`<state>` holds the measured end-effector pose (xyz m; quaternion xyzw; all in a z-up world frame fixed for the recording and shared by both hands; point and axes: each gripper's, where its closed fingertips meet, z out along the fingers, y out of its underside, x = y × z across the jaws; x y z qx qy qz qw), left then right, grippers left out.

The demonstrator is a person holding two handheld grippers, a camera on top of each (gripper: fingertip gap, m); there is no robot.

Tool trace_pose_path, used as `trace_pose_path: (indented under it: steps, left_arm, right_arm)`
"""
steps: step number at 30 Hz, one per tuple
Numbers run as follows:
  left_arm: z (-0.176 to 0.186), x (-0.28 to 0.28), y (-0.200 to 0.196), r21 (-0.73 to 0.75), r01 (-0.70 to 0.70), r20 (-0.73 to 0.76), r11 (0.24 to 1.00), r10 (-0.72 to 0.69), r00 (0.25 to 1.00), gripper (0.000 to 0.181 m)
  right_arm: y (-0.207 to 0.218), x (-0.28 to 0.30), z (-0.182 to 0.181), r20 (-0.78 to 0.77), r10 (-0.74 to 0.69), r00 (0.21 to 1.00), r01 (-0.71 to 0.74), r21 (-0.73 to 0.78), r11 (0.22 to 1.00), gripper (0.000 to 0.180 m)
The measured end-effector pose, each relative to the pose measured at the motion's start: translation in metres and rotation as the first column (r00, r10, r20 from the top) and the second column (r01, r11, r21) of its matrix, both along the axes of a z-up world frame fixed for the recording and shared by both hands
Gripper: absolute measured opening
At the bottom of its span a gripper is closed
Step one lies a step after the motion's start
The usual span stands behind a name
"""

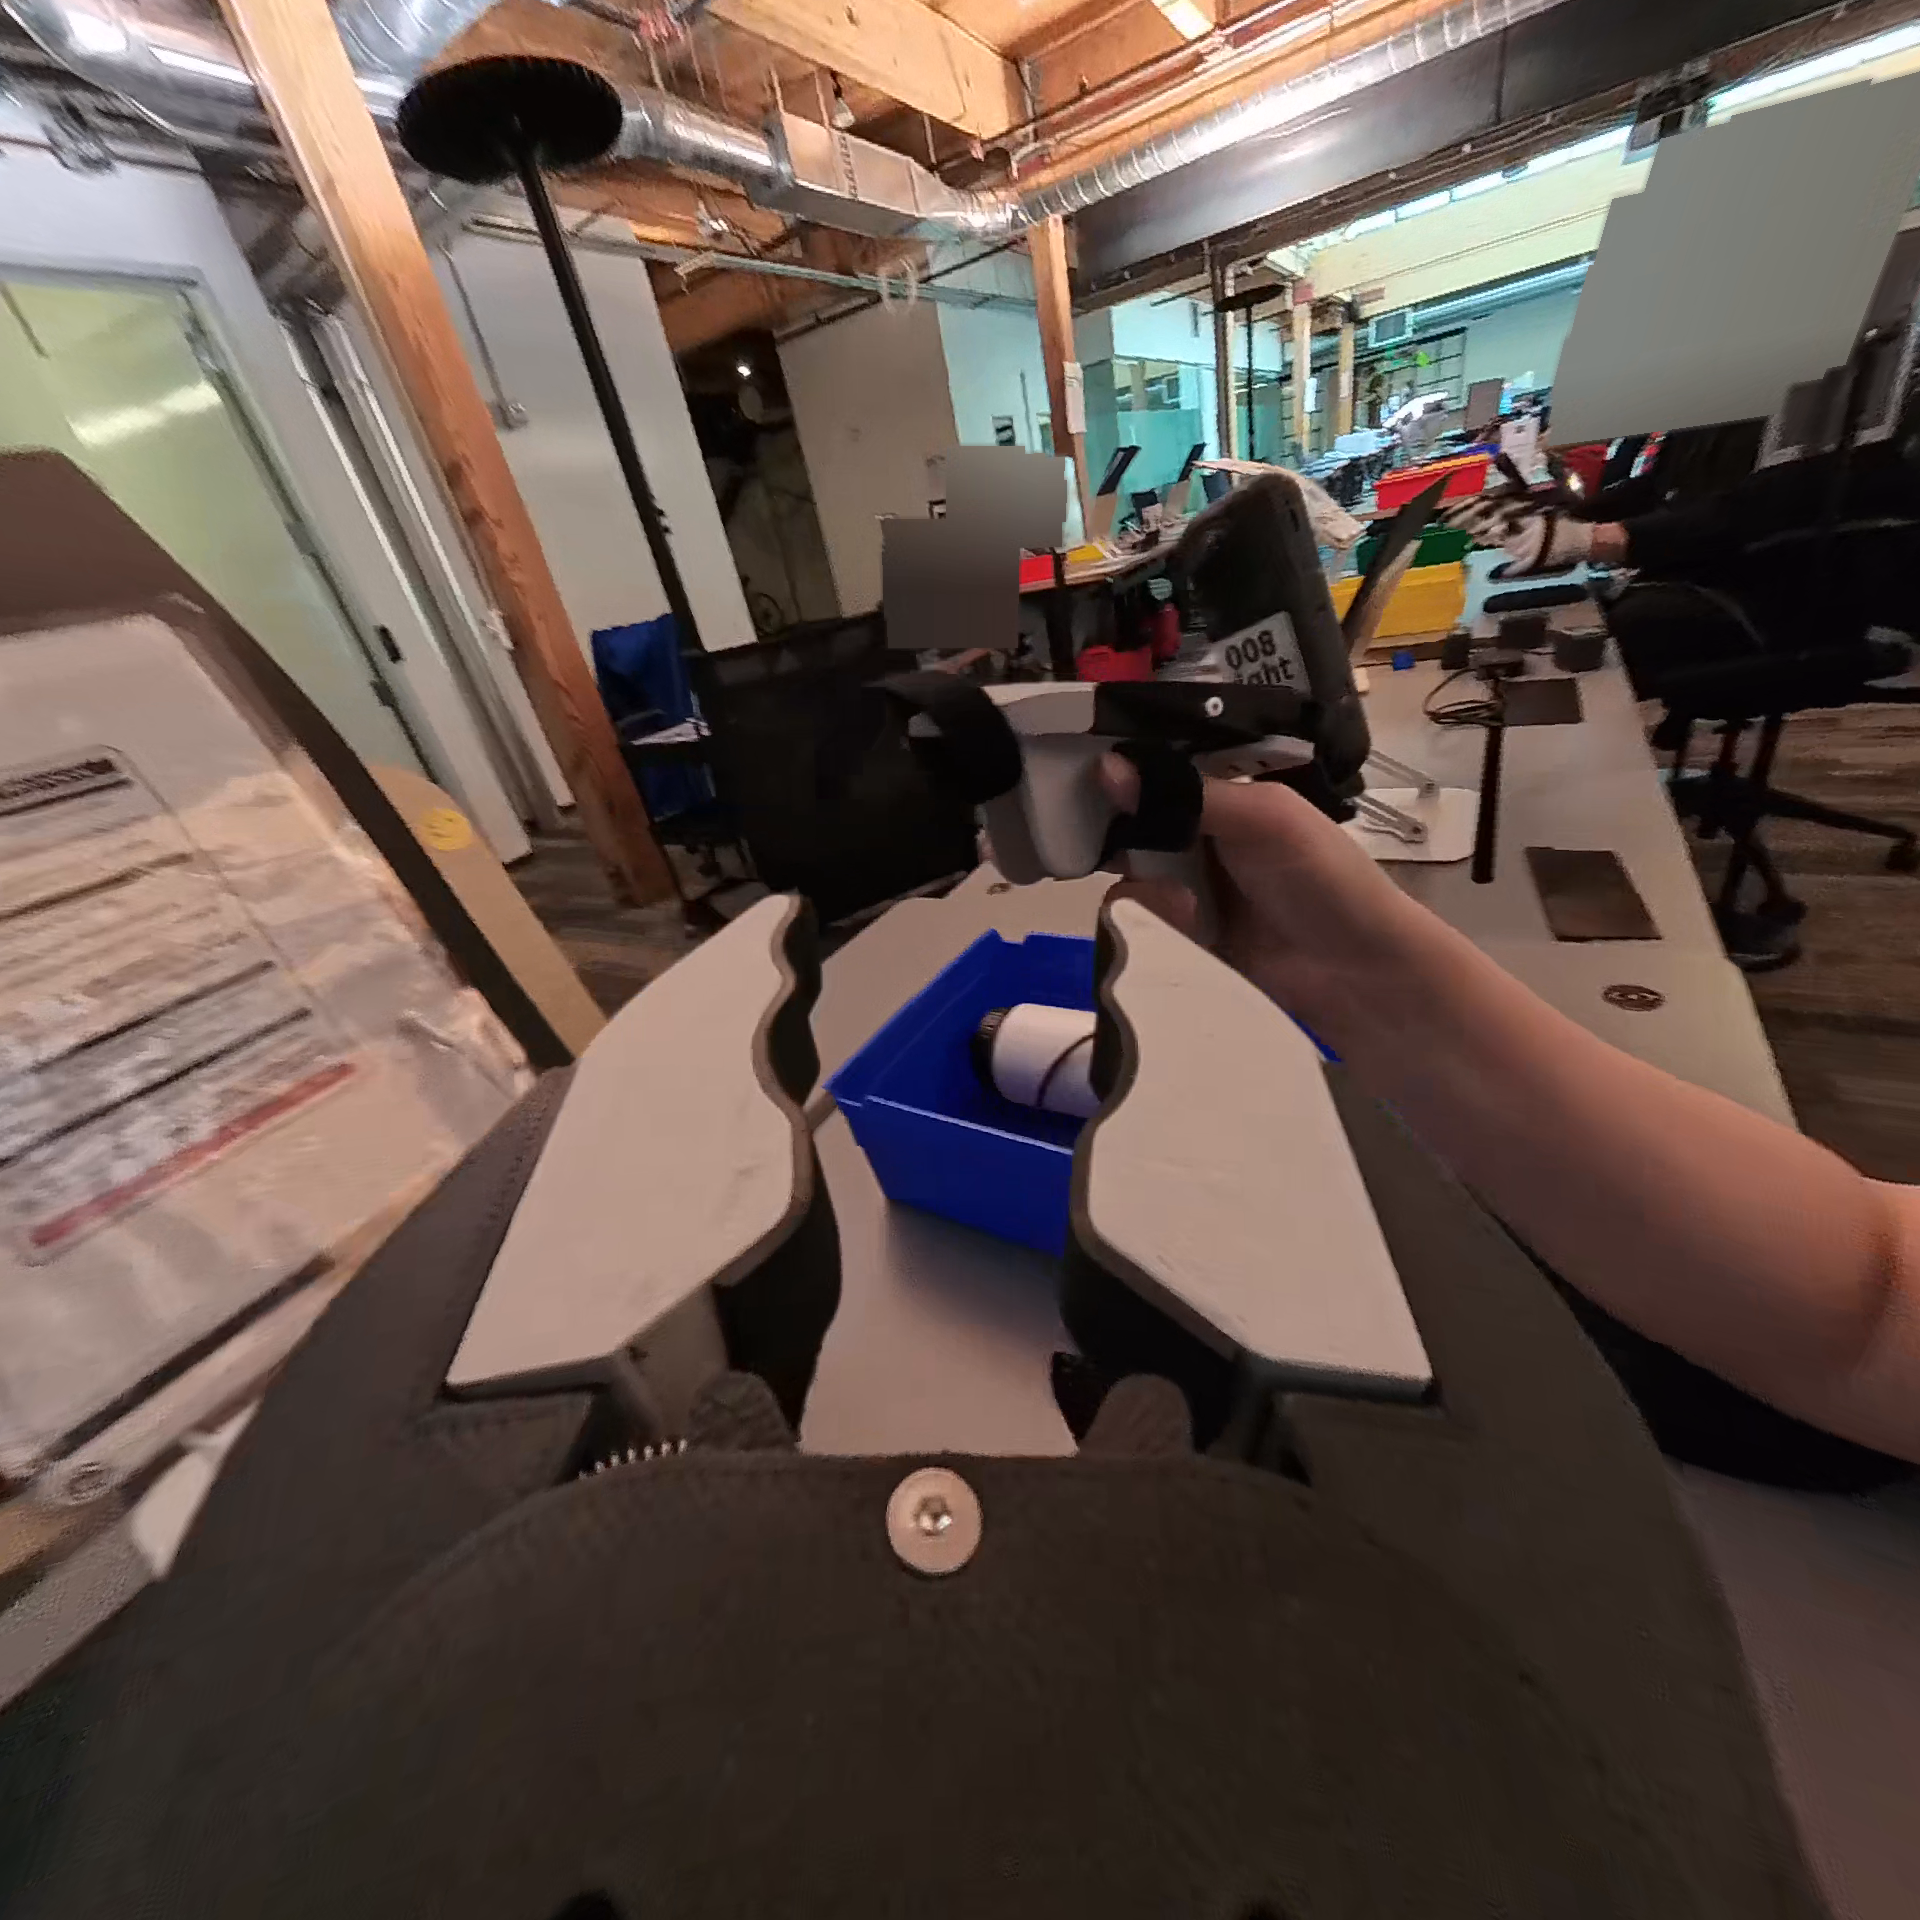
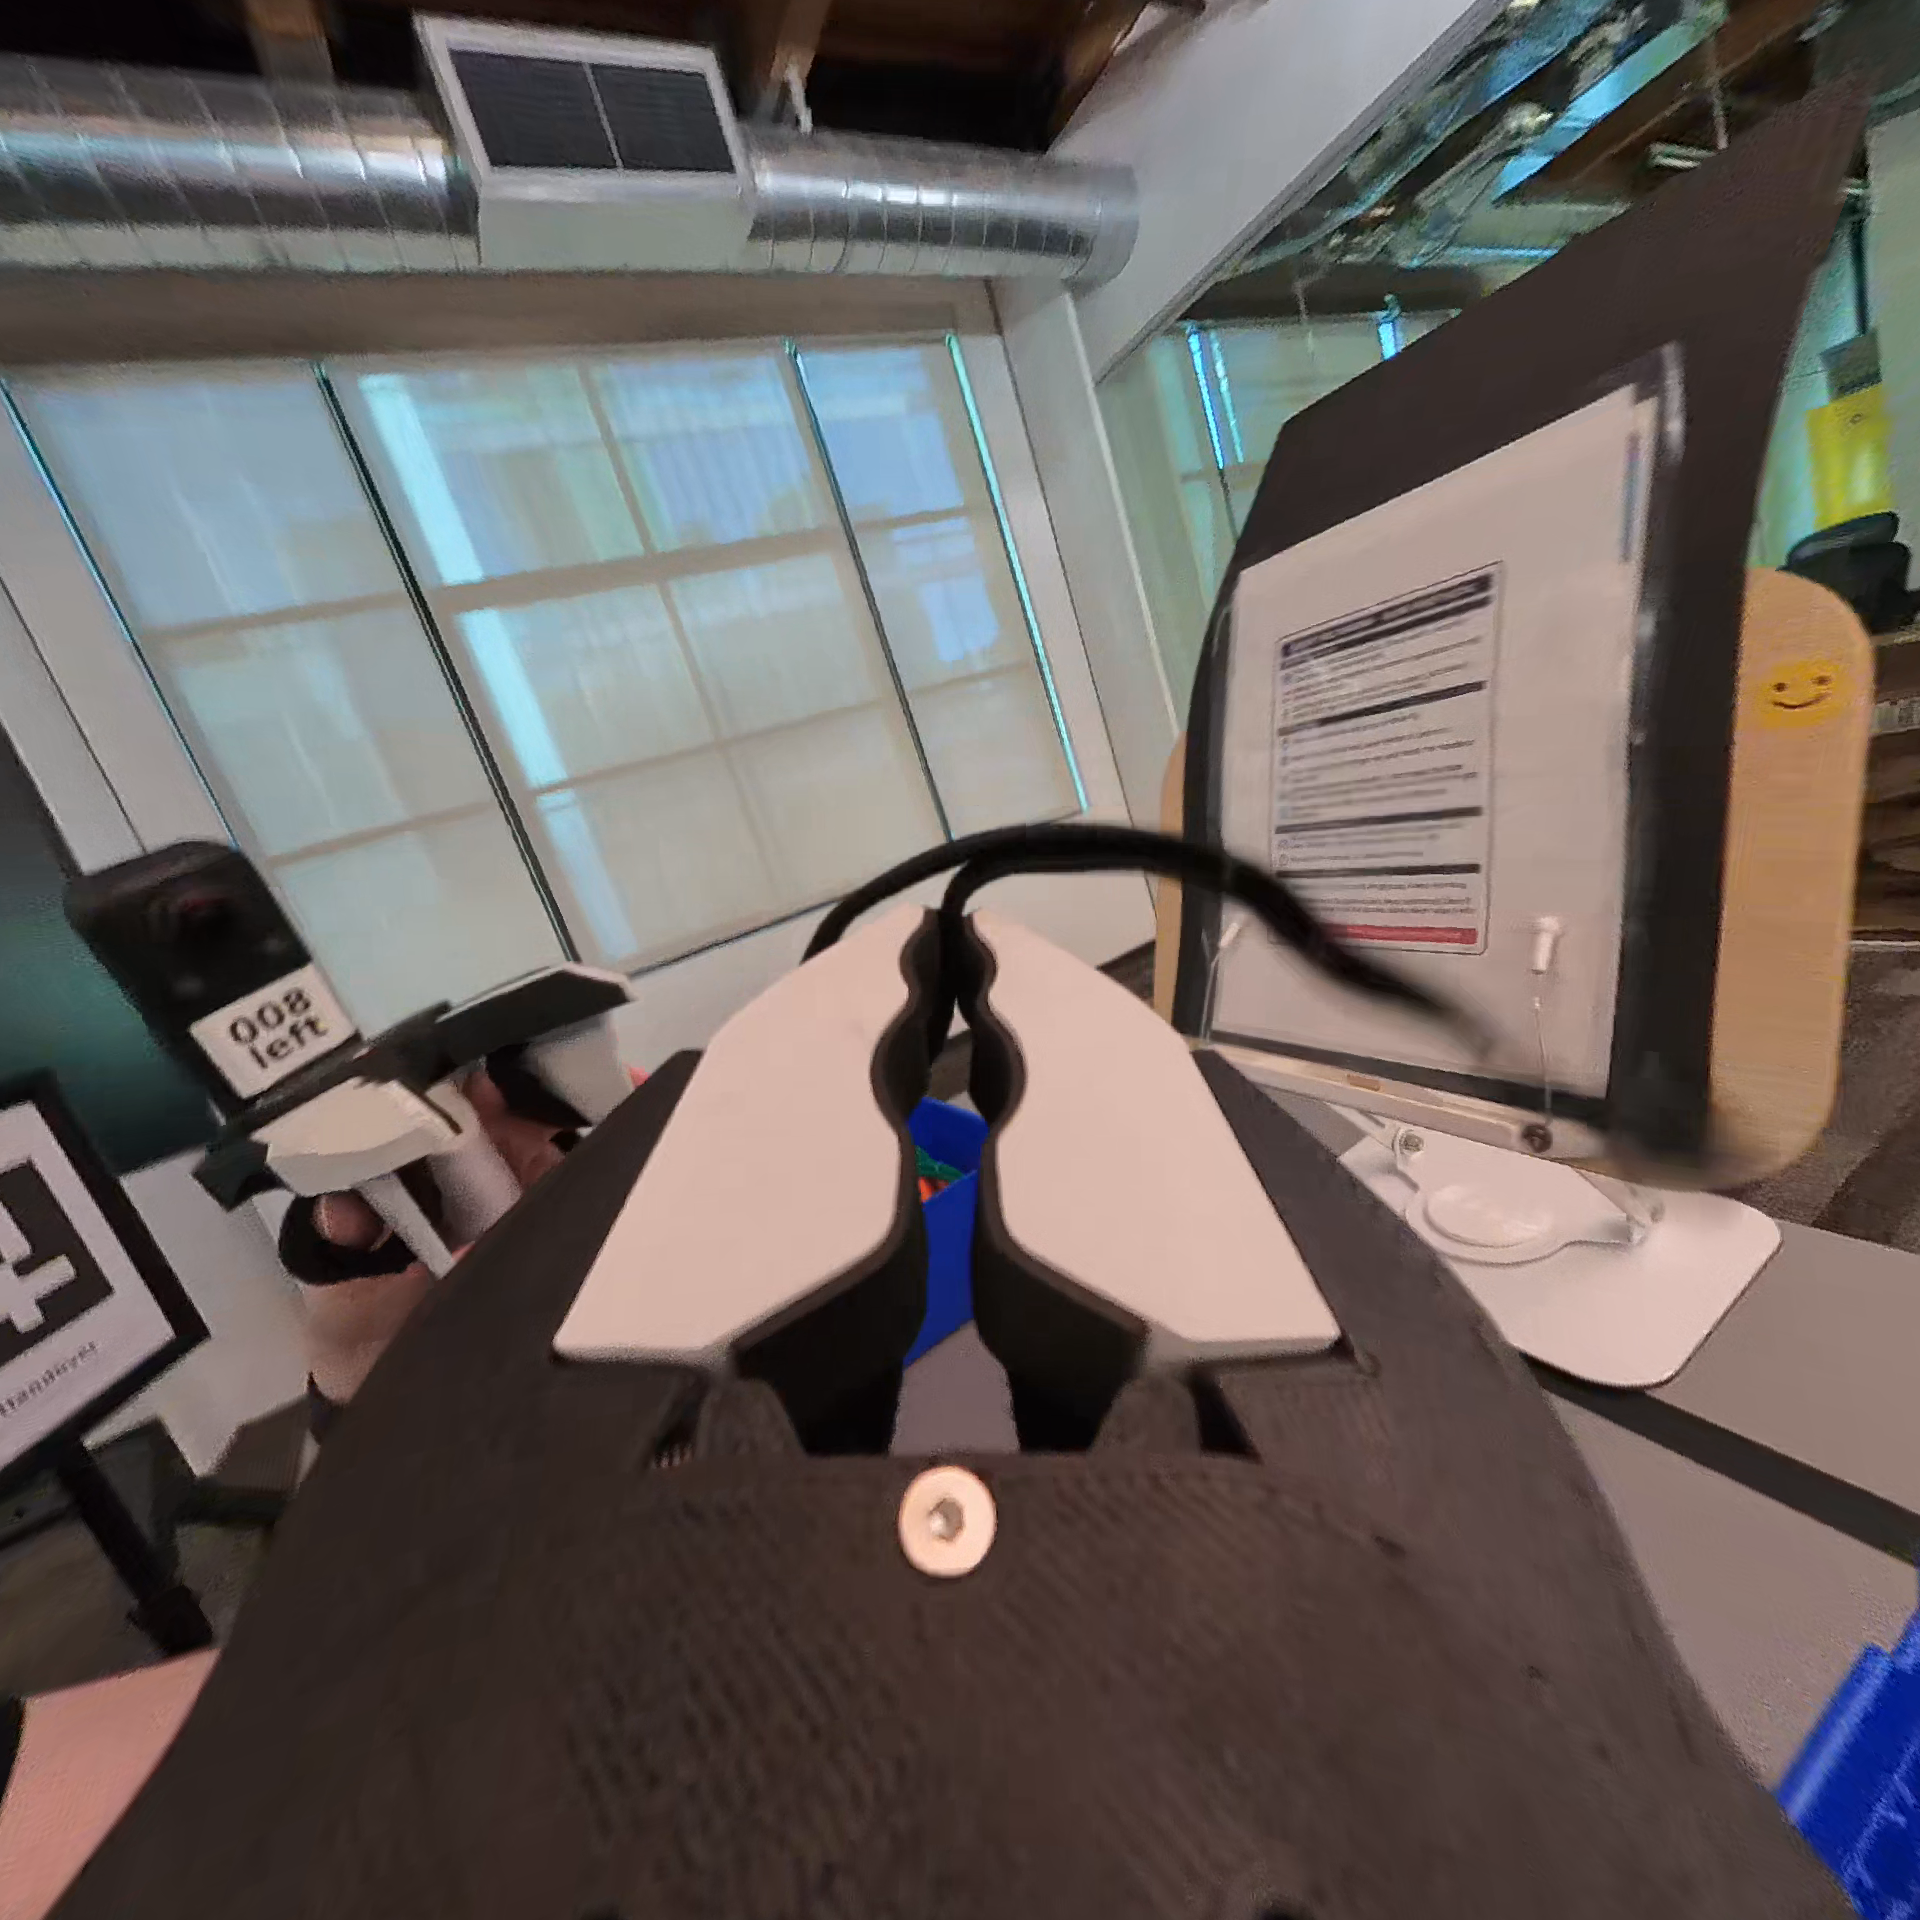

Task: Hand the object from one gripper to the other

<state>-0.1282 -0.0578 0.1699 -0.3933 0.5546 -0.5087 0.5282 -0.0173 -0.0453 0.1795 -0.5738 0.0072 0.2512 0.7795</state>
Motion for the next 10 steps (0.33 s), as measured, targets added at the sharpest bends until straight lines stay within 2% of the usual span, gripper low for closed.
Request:
trace_pose_path:
  steps: [5, 10]
  left_arm:
    - [-0.017, 0.018, 0.001, -0.191, 0.094, -0.062, 0.977, -0.108, 0.992, 0.05]
    - [-0.014, 0.014, 0.004, -0.402, 0.257, -0.027, 0.879, -0.292, 0.956, 0.055]
  right_arm:
    - [0.013, -0.038, -0.01, 0.276, -0.054, 0.96, 0.068, -0.039, 0.997, 0.002]
    - [0.01, -0.067, -0.012, 0.602, -0.172, 0.78, 0.205, 0.014, 0.979, 0.003]
